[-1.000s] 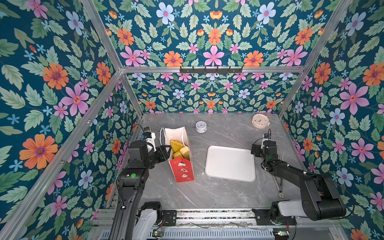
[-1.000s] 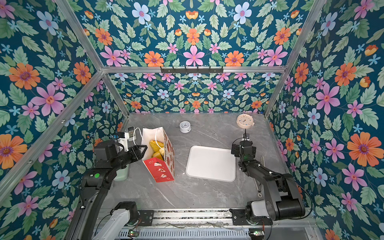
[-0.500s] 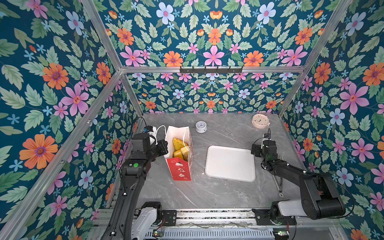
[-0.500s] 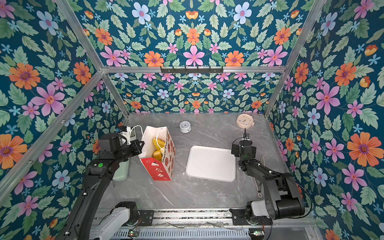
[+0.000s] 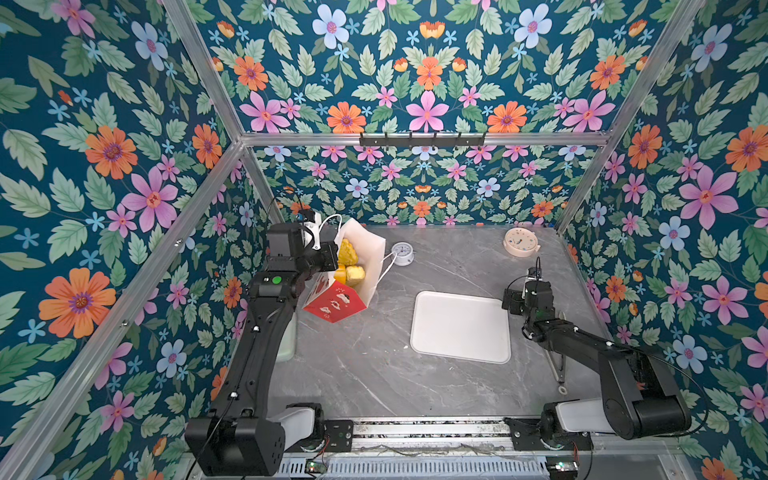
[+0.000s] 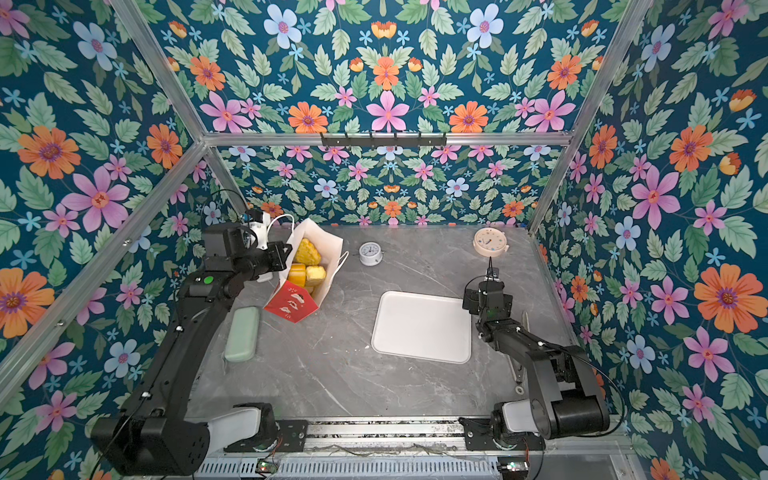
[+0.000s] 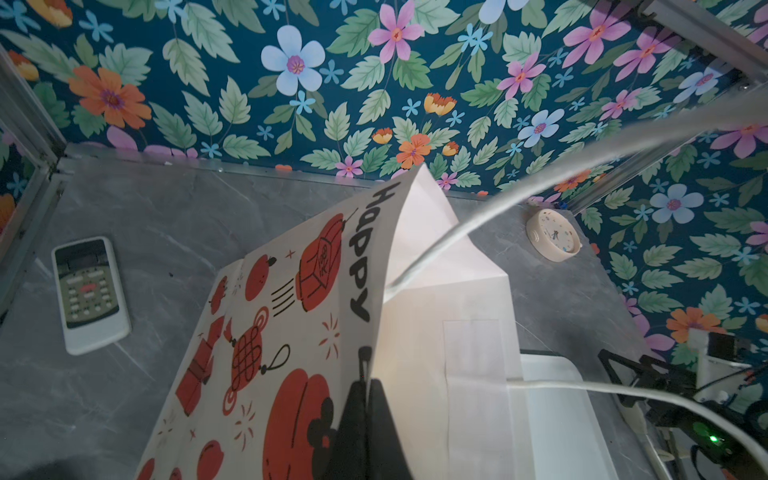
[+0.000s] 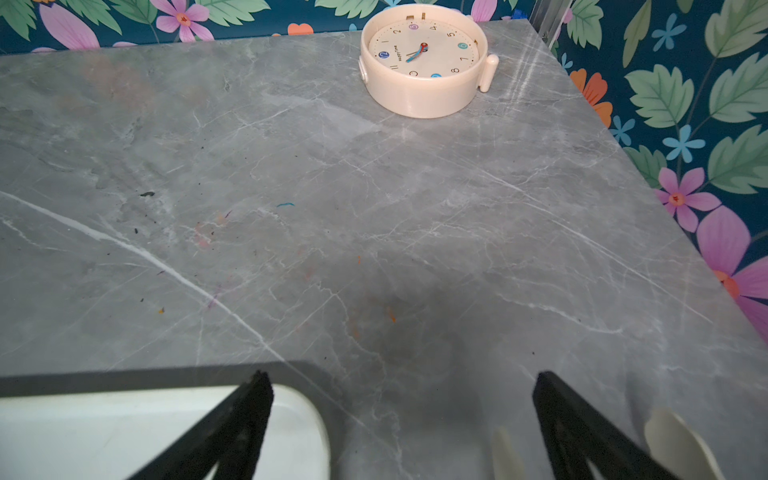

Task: Take the fake bread out of the paper bag
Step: 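Move the left gripper to the paper bag's rim and grasp it, then tilt the bag toward the tray with left gripper while right gripper approaches tongs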

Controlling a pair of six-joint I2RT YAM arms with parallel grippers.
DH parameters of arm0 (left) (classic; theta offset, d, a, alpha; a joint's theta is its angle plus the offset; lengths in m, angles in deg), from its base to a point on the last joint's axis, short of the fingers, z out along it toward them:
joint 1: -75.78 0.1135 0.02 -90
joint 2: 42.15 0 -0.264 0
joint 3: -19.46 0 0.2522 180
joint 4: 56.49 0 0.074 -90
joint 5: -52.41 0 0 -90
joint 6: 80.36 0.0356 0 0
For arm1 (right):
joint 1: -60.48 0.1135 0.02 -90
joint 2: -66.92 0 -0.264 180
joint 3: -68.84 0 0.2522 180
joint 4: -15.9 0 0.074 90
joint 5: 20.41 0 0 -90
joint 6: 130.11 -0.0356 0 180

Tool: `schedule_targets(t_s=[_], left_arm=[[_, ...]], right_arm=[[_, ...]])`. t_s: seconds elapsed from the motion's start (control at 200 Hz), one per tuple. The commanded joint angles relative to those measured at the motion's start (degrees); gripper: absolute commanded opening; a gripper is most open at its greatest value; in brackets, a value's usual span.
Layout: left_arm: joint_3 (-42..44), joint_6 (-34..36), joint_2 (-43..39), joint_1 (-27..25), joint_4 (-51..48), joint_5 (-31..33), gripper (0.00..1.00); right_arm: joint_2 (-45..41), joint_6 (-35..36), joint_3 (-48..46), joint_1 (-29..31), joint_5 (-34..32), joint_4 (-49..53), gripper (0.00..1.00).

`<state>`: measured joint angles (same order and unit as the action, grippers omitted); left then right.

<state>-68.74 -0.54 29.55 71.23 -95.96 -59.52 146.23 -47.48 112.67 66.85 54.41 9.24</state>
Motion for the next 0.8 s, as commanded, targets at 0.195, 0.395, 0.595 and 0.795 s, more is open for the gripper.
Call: schedule_targets(t_s=[0.195,0.395,0.595,0.795], left_arm=[[-1.77,9.03,8.86,-0.78,7.87,-2.56,0.0],[-4.32,10.08,10.82,-0.8,7.35,-1.44,0.0],[-12.74,14.04,12.77,-0.8,3.28,-0.62,0.0],[-15.4,18.99,14.99,-0.79,0.42,-5.05,0.0]], right_arm=[[-0.39,-0.95,0.37,0.01,-0.03,0.38,0.99],[-0.05,-0.89,0.77,0.07,0.15,0.87,0.99],[0.38,-0.96,1.32,0.04,0.32,1.37,0.99],[0.35,-1.03,1.27,0.05,0.55,1.38,0.99]])
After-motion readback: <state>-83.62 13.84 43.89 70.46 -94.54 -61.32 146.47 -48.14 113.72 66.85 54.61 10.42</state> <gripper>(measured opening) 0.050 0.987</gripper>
